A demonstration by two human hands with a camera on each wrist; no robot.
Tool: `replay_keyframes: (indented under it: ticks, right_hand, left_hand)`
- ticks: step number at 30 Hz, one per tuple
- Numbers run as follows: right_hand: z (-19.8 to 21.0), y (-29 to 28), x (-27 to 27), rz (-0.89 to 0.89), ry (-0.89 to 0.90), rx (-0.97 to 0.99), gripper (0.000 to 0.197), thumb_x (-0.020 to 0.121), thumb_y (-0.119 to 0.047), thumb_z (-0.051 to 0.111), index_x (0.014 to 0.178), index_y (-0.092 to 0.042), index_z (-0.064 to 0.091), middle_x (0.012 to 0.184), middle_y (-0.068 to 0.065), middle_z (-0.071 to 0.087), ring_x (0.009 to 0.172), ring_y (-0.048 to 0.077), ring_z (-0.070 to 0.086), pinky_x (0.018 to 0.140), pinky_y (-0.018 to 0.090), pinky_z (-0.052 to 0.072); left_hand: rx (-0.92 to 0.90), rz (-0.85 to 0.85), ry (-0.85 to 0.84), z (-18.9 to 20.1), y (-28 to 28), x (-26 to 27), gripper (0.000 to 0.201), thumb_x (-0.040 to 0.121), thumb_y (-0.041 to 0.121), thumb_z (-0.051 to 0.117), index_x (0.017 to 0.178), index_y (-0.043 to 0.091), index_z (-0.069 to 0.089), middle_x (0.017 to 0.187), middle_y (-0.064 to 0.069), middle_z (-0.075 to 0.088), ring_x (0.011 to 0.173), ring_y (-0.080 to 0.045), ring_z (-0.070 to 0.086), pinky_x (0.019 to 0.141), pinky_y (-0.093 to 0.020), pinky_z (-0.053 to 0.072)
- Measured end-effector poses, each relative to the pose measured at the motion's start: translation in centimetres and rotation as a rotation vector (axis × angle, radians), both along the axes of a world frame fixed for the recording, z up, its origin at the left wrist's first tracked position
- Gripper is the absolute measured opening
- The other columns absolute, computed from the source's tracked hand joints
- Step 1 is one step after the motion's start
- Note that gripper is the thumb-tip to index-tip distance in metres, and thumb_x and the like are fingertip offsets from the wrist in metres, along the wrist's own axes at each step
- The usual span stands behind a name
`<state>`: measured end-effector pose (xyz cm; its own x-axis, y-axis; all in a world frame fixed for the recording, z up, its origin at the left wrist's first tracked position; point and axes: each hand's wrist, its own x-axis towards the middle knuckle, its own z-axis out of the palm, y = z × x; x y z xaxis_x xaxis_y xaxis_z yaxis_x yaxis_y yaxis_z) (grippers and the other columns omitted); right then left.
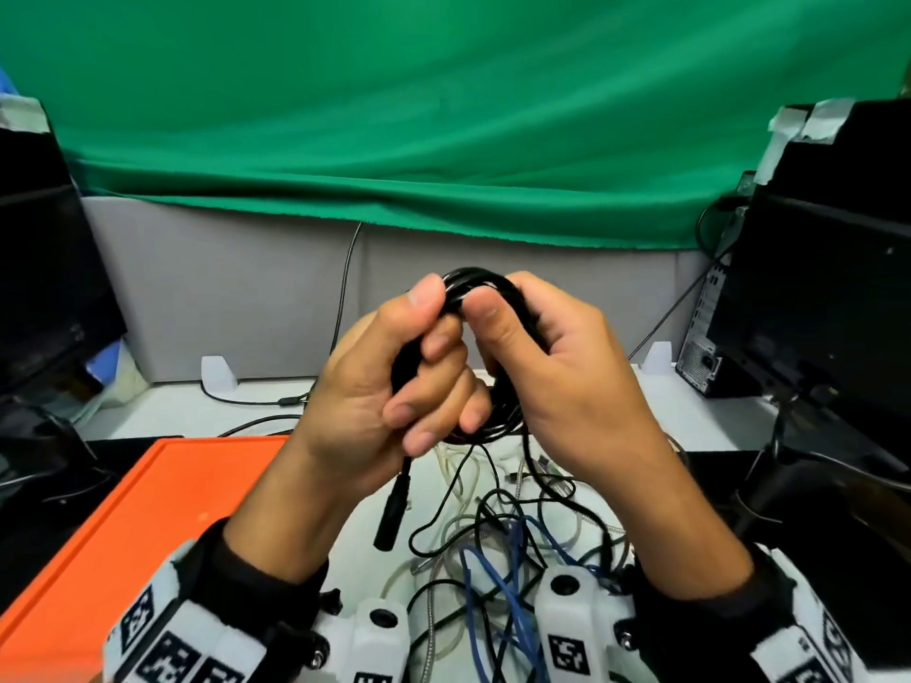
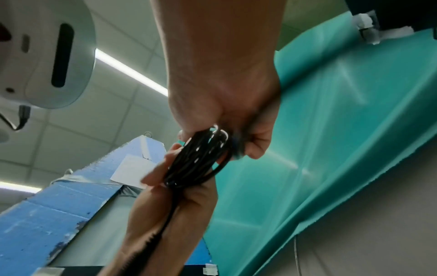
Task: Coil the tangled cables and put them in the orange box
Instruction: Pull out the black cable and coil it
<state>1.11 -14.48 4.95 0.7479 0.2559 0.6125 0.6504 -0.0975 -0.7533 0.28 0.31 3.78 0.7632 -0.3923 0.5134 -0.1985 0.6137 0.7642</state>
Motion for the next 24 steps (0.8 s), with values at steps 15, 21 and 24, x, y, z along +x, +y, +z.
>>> replay_keyframes:
  ticks: [15, 21, 24]
  right_hand:
    - [0.2, -0.3, 0.3, -0.069, 0.112, 0.194, 0.03, 0.084, -0.05, 0.068, 0.082, -0.021, 0.062, 0.059, -0.007, 0.054, 0.058, 0.01, 0.049, 0.056, 0.021, 0.041]
    - [0.6, 0.1, 0.3, 0.388, 0.47, 0.647, 0.032, 0.085, -0.03, 0.066, 0.111, -0.013, 0.058, 0.068, 0.0, 0.052, 0.044, 0.007, 0.038, 0.044, 0.02, 0.039]
    - [0.4, -0.1, 0.6, 0.303, 0.389, 0.605, 0.021, 0.091, -0.026, 0.062, 0.106, -0.011, 0.062, 0.061, -0.003, 0.04, 0.04, 0.005, 0.028, 0.04, 0.019, 0.03]
  left_hand:
    - [0.901, 1.058, -0.501, 0.4, 0.7, -0.5, 0.031, 0.101, 0.055, 0.034, 0.096, 0.03, 0.053, 0.068, 0.001, 0.061, 0.063, -0.015, 0.058, 0.056, -0.031, 0.043]
    - [0.768, 1.217, -0.42, -0.6, -1.0, 0.1, 0.042, 0.105, 0.049, 0.031, 0.098, 0.016, 0.056, 0.063, -0.001, 0.059, 0.058, -0.016, 0.055, 0.055, -0.038, 0.041]
    - [0.835, 1.032, -0.28, 0.3, -0.5, -0.3, 0.049, 0.099, 0.061, 0.031, 0.099, 0.021, 0.06, 0.062, -0.002, 0.063, 0.052, -0.015, 0.056, 0.054, -0.037, 0.043]
